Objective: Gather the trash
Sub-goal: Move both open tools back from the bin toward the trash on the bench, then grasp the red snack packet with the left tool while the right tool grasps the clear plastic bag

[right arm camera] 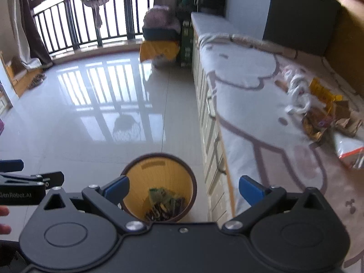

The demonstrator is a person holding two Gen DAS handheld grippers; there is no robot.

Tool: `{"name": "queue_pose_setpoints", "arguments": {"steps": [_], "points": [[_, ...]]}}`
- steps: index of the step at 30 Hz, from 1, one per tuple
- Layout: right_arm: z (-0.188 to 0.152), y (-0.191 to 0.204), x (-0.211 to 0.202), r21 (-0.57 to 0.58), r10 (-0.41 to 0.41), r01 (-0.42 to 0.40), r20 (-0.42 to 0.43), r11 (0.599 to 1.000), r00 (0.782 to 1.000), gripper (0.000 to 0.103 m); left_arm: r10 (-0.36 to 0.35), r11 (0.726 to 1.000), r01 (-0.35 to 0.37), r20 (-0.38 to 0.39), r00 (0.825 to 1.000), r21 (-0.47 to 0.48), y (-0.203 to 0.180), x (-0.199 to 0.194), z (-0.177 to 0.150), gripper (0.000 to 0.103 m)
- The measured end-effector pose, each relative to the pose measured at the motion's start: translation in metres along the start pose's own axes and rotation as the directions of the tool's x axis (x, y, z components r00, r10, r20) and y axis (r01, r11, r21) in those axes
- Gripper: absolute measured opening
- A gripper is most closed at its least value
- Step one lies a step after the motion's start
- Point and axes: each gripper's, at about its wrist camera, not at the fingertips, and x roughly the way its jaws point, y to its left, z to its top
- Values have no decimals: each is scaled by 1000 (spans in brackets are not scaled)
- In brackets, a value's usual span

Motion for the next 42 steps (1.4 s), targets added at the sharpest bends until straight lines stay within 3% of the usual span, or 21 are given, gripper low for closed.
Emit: {"name": "queue_pose_setpoints", "arguments": {"steps": [8,14,25,32,36,38,42], "points": [[-10,-45,-29,27,-28,25,133,999,991,103,-54,999,53,121,991,13,-32,-23,5,103],[-20,-81,-44,37,-87,81,209,996,974,103,-98,995,90,228,969,45,-68,-32,5,103],[-42,-160,-44,124,-256,229,286,966,924,103,-215,974,180,307,927,139,-144,-25,16,103],[-50,-208,-33,205,-339,286,308,936,889,103,-354,927,301,254,900,223,-202,-4,24,103],[-48,-234,-24,274,-347,265,313,924,884,103,-401,901,341,217,890,269,-233,10,27,103],[-45,-245,-19,313,-348,251,306,916,886,103,-455,868,376,214,864,325,-248,18,26,103],[-41,-267,-6,395,-335,204,299,896,893,99,-530,813,444,162,833,378,-272,35,30,103]]}}
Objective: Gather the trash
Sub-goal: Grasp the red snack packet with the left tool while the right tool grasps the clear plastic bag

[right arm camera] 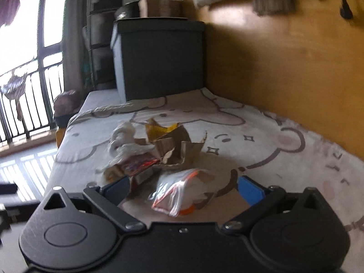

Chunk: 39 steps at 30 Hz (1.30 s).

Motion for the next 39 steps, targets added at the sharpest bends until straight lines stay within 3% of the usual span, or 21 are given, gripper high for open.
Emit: {"name": "queue_pose_setpoints", "arguments": {"steps": [5,10,12,17,21,29,32,39], "points": [[2,-23,24,197,55,-43,-53,979,997,85,-130,990,132,-51,990,41,-6,33,3,103],[-8,-45,45,374,144,-97,-101,922,984,54,-176,983,182,-132,976,33,-6,67,4,103],[-14,-51,50,429,183,-125,-98,895,978,49,-206,977,211,-144,968,26,-6,80,6,102],[-19,-59,55,484,210,-159,-51,860,976,45,-217,969,234,-181,959,76,-13,108,12,95],[-18,-63,54,502,214,-177,-17,847,977,34,-209,963,235,-192,959,130,-19,128,18,92],[-15,-69,54,552,267,-227,9,802,964,34,-185,959,217,-178,966,182,-16,149,40,91],[-13,-67,61,538,275,-235,6,810,962,34,-158,953,200,-188,969,229,-19,156,47,91],[-22,-85,77,645,341,-260,-1,718,940,24,-128,951,187,-236,963,248,-28,173,55,81]]}}
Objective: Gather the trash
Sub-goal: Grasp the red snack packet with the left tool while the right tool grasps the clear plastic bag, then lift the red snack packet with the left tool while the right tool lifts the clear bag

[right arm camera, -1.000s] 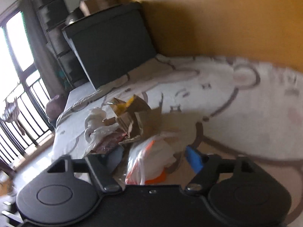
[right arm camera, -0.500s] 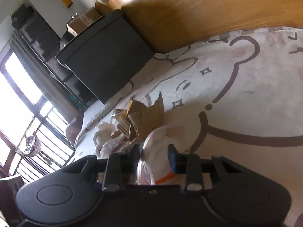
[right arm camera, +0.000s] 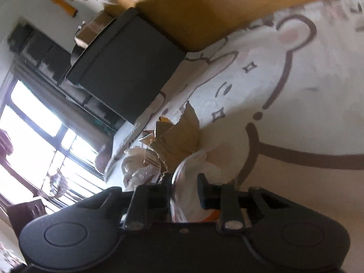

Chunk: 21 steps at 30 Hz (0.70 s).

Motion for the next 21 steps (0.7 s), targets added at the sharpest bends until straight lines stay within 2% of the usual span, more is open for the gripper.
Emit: {"name": "queue_pose_setpoints", "arguments": {"steps": [6,8,10,12,13,21], "points": [[-4,1,1,-16,-1,1,-3,1000,1000,18,38,997,-40,-44,998,-64,-2,9,4,71],[-5,4,1,-36,-7,7,-3,999,1000,17,59,996,-62,-45,997,-60,-4,8,4,60],[-6,7,-1,-62,-15,15,-3,998,1000,15,60,995,-64,-46,997,-77,-4,7,4,54],[-7,10,-1,-94,-24,23,-3,995,1000,13,68,994,-72,-47,997,-85,-5,5,3,54],[-8,13,-2,-112,-16,16,-4,994,1000,7,71,993,-75,-46,996,-88,-5,3,2,53],[-14,23,-9,-179,-16,15,-7,984,1000,6,58,991,-62,-37,998,-115,-8,-16,-11,52]]}}
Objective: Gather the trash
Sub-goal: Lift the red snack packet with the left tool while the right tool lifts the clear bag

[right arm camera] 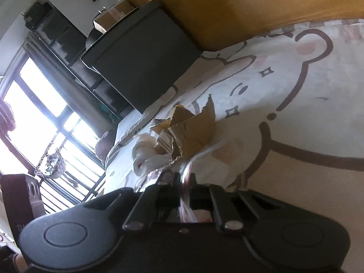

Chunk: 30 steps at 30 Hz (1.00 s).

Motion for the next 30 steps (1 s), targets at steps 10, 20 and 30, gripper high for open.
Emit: {"name": "queue_pose_setpoints", "arguments": {"steps": [10,20,30], "points": [[-16,28,-24,-142,-52,52,2,989,999,6,10,999,-8,29,1000,-50,-3,-38,-13,52],[-25,50,-57,-224,-117,112,-6,968,993,6,38,997,-34,51,998,-72,-12,-83,-24,52],[-31,78,-93,-336,-180,177,23,925,983,6,69,993,-59,94,993,-98,-12,-137,-38,52]]}}
